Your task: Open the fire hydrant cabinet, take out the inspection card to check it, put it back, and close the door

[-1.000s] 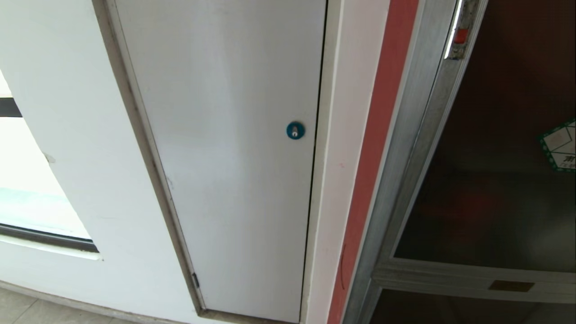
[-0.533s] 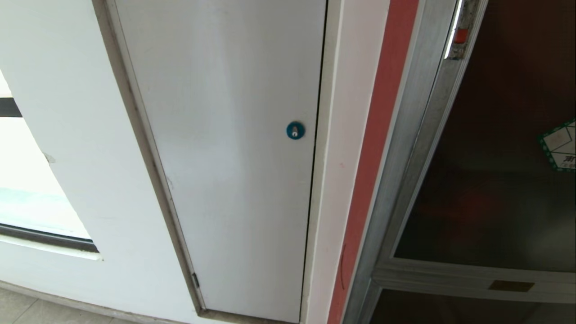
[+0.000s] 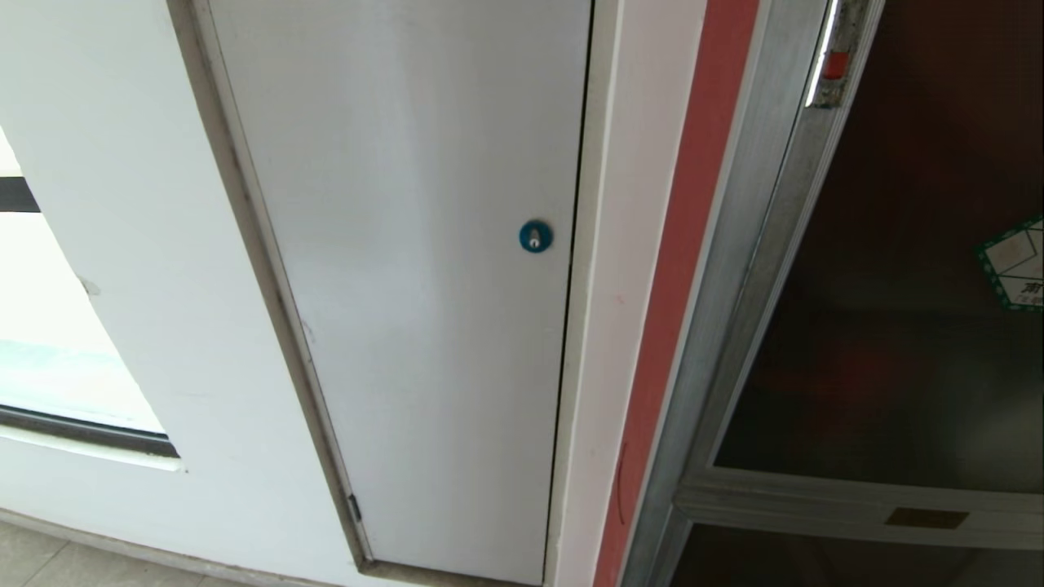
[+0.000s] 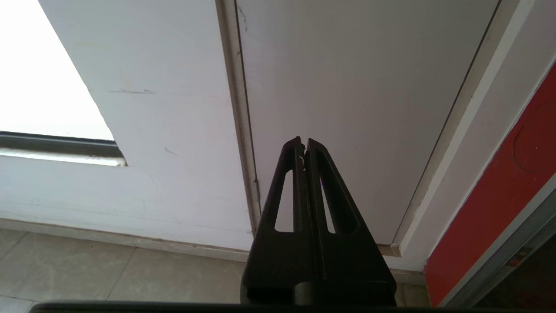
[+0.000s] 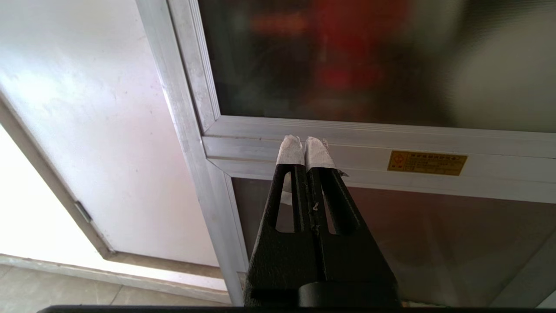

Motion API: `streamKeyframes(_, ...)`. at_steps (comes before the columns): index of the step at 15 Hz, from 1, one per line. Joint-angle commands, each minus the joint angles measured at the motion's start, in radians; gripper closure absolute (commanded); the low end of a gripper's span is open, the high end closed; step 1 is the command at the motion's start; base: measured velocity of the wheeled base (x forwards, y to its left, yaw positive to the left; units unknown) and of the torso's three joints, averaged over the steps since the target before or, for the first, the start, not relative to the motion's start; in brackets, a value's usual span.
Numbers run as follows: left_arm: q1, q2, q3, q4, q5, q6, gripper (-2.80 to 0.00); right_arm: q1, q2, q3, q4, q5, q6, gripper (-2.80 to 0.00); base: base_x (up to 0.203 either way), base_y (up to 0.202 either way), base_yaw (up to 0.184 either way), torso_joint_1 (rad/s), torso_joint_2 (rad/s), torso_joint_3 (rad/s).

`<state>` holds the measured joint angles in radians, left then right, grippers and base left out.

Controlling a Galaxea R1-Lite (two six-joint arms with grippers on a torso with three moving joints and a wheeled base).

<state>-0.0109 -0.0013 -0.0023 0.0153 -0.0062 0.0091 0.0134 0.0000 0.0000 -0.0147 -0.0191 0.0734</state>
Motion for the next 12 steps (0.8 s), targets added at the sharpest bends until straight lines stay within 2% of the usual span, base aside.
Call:
streamKeyframes(1, 0.000, 0.001, 0.001, 0.000, 0.000, 0.000, 0.00, 0.000, 0.002, 0.003, -0.001, -0.001, 0.000, 0.00, 0.000, 0.000, 0.000, 0.000, 0.00, 0.000)
streamKeyframes(12, 0.000, 0.001, -0.001, 0.000, 0.000, 0.000, 0.00, 0.000, 0.002, 0.003, -0.001, -0.001, 0.002, 0.00, 0.000, 0.000, 0.000, 0.000, 0.00, 0.000)
